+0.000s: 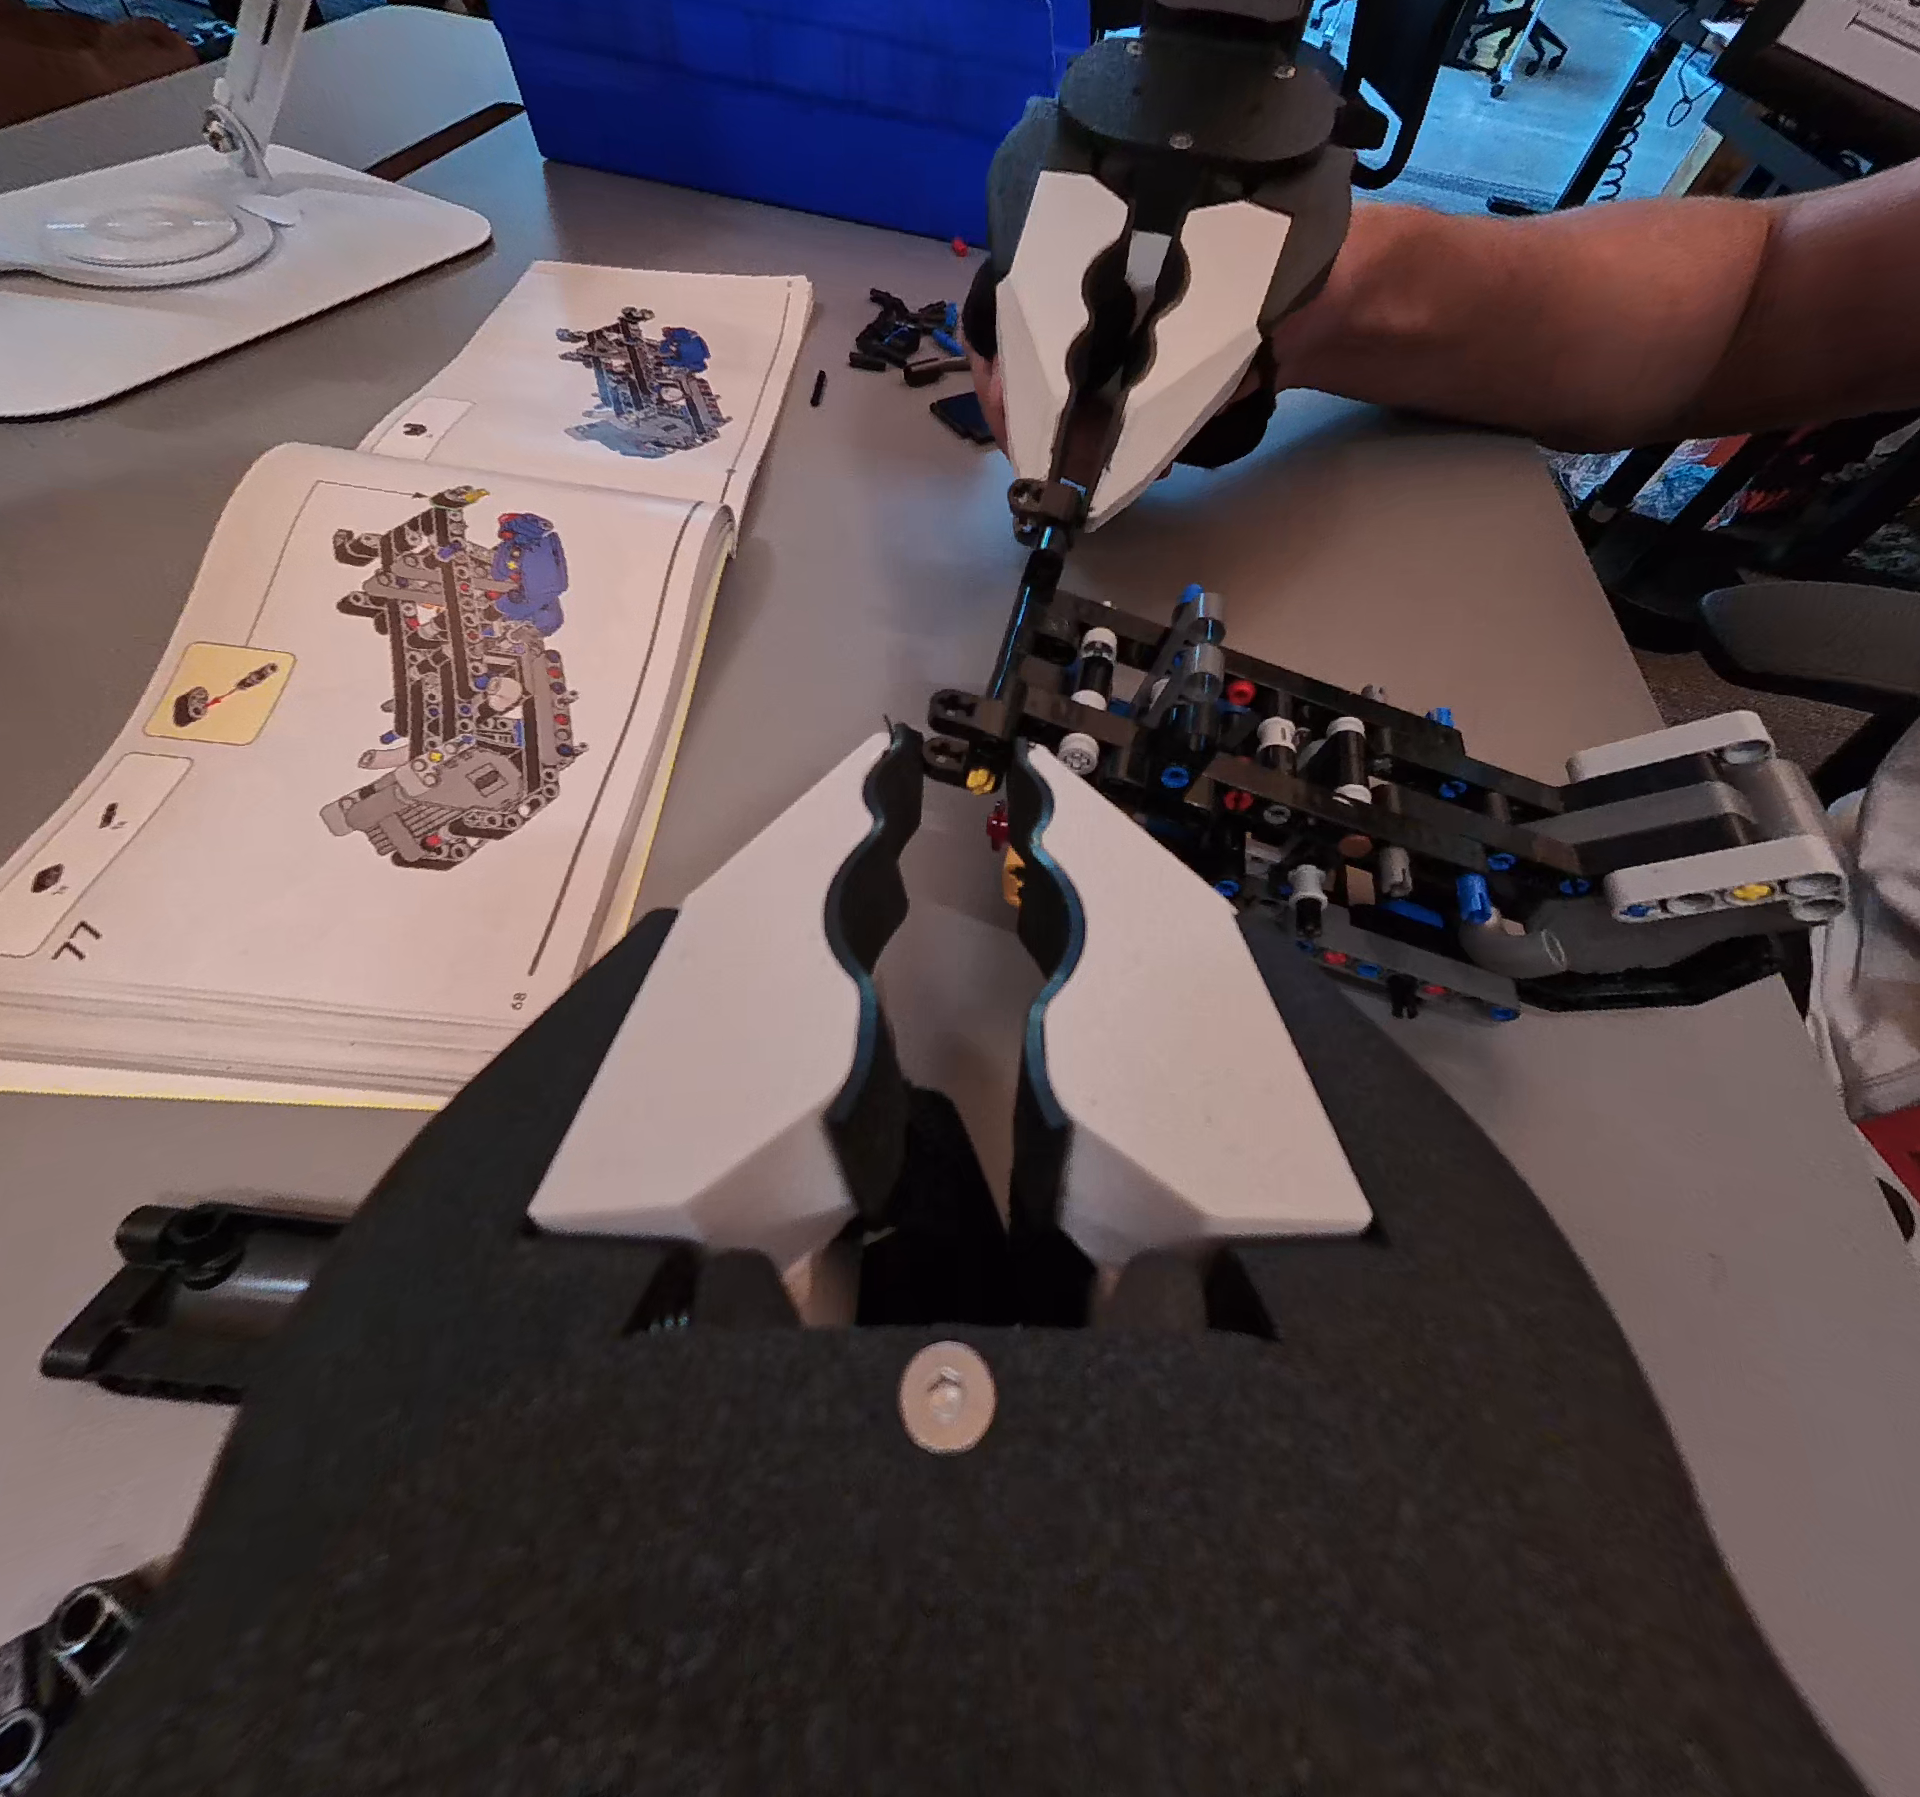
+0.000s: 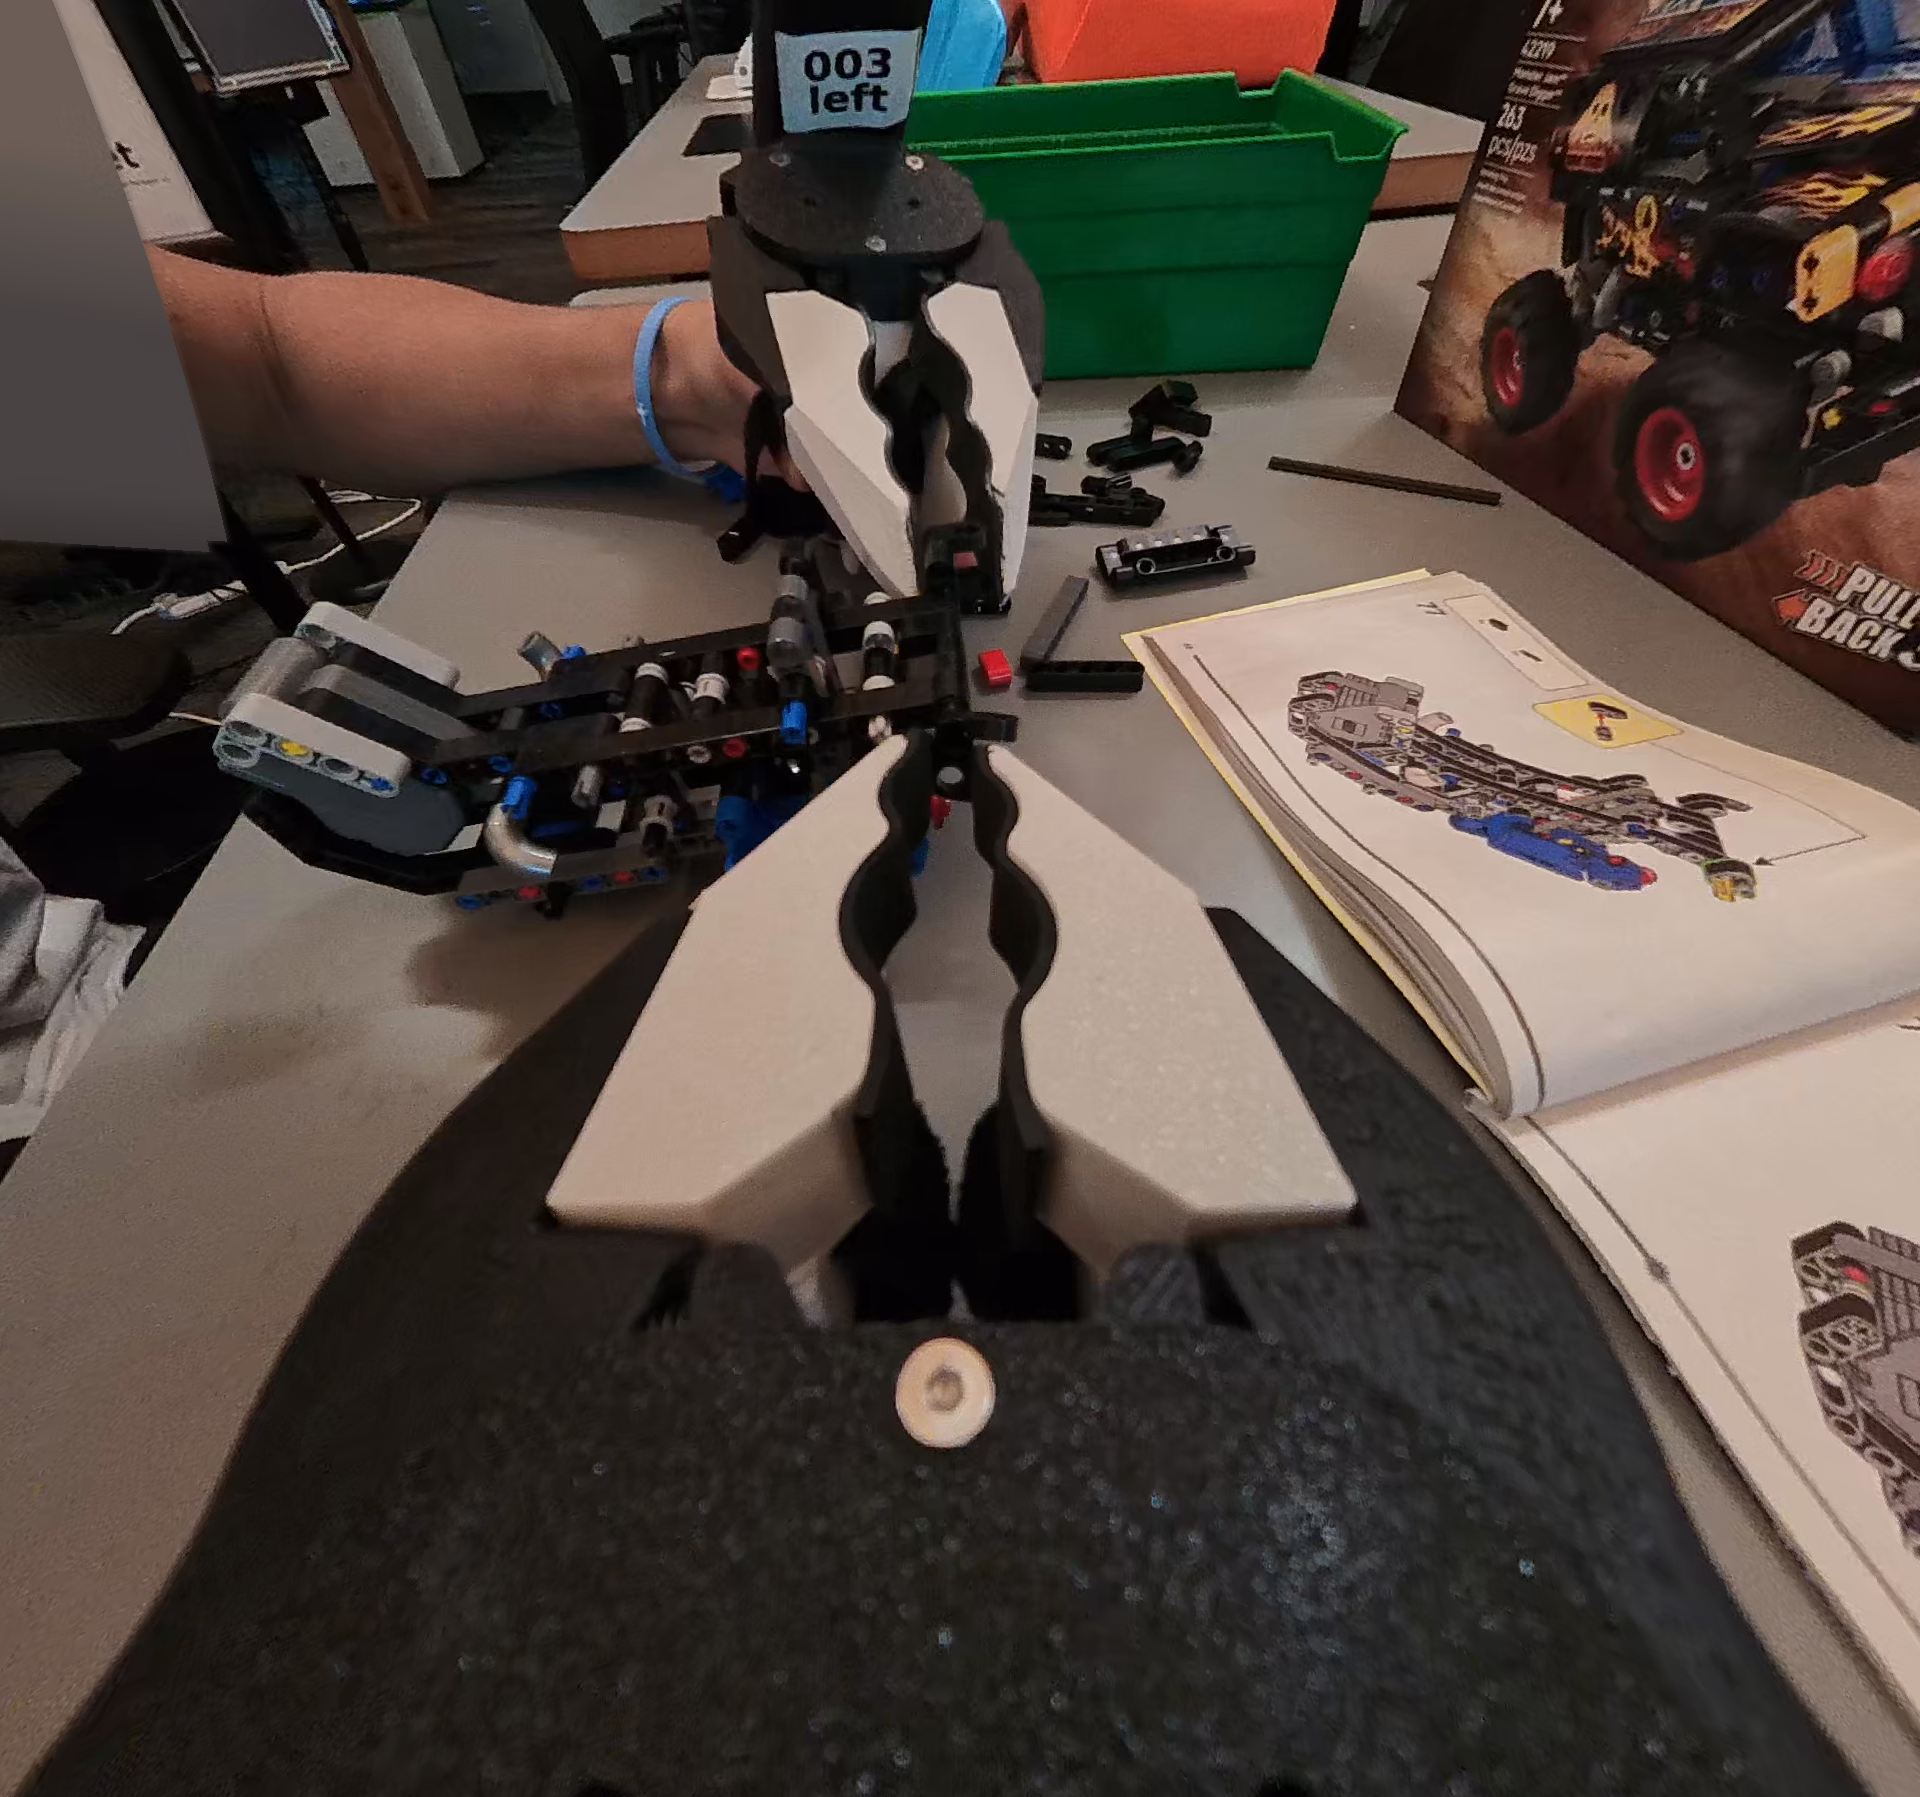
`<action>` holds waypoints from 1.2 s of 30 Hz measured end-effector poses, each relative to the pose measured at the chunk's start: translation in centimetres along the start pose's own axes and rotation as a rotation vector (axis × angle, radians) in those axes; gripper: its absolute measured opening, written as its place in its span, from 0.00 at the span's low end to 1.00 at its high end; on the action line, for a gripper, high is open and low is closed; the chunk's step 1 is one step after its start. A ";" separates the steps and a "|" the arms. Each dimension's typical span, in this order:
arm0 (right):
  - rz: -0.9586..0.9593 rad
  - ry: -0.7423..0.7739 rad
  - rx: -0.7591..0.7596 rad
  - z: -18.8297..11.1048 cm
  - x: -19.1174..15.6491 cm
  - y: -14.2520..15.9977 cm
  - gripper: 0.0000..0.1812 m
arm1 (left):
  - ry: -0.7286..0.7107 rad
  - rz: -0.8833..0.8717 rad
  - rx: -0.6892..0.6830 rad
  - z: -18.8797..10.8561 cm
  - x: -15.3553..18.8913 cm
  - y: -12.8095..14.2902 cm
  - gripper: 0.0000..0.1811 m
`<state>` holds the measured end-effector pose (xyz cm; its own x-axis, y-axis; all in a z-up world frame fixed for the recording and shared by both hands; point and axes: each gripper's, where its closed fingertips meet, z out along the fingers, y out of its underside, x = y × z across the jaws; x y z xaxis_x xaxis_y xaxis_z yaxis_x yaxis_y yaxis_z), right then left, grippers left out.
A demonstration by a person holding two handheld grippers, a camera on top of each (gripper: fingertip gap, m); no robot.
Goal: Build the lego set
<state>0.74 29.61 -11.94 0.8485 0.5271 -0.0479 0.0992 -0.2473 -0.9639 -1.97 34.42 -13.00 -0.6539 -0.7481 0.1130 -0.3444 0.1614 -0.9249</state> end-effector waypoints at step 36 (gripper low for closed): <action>0.158 -0.134 -0.011 -0.2 0.1 -1.0 0.03 | 0.016 0.070 -0.186 1.2 1.4 2.8 0.08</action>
<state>0.81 29.70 -10.91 0.7774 0.5843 -0.2329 -0.0227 -0.3440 -0.9387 -3.02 33.03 -15.89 -0.6907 -0.7208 0.0583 -0.4158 0.3299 -0.8475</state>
